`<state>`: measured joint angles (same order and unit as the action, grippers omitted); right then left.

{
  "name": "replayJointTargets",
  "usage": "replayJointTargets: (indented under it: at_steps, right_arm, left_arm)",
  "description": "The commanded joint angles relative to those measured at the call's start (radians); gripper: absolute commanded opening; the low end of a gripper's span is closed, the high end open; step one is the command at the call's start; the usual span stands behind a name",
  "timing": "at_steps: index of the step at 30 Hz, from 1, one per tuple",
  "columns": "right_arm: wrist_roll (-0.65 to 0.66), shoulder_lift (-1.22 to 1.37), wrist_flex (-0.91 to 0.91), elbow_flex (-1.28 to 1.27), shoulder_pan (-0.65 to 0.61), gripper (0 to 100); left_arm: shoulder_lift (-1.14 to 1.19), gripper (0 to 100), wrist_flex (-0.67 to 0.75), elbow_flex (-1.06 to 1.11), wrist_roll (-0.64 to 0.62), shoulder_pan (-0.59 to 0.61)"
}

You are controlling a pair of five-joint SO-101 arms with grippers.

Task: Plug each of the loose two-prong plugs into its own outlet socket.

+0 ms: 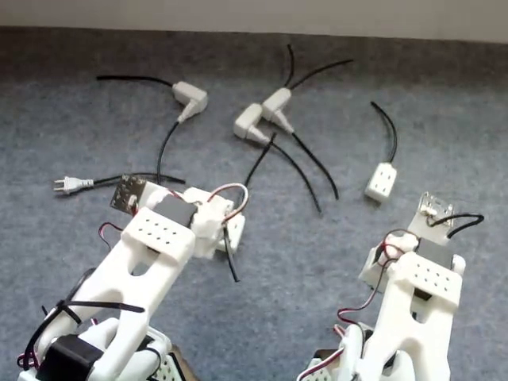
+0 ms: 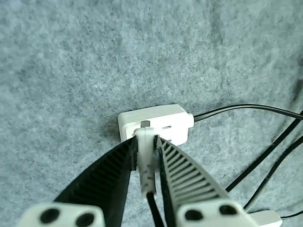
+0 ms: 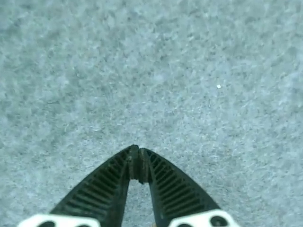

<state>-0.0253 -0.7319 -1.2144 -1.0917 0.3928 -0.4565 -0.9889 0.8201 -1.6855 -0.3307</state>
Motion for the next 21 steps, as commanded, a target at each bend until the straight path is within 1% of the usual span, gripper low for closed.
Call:
replayJointTargets:
  at_steps: [1, 6, 12, 21]
  right_arm:
    - [-0.009, -0.007, 0.016, 0.005, 0.005, 0.8]
    - [-0.009, -0.007, 0.025, 0.005, 0.005, 0.8]
    - [-0.009, -0.005, 0.042, 0.004, 0.005, 0.8]
    - [-0.009, -0.005, 0.042, 0.002, 0.004, 0.8]
  left_arm:
    - [-0.035, 1, -0.011, -0.012, 0.003, -0.025]
    - [-0.035, 1, -0.011, -0.012, 0.003, -0.030]
    - [-0.036, 1, -0.009, -0.013, 0.003, -0.071]
    - [-0.036, 1, -0.009, -0.010, 0.003, -0.062]
